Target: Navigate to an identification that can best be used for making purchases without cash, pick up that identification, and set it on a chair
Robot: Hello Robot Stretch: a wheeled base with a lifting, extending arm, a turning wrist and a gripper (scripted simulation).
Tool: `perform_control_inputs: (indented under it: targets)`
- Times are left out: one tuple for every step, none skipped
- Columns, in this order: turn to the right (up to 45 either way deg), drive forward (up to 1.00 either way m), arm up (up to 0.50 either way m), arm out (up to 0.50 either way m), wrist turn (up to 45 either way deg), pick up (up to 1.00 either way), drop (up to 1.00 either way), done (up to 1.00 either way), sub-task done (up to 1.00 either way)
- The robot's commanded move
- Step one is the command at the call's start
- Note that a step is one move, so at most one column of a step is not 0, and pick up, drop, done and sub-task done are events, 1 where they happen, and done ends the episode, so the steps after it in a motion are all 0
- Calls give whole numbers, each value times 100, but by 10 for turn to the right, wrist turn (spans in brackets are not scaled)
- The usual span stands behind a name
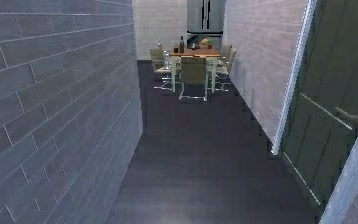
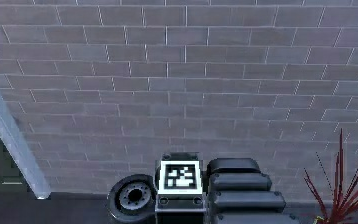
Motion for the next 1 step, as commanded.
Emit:
perform_control_inputs:
  targets:
    - [30, 0, 0, 0, 0, 0, 0, 0, 0]
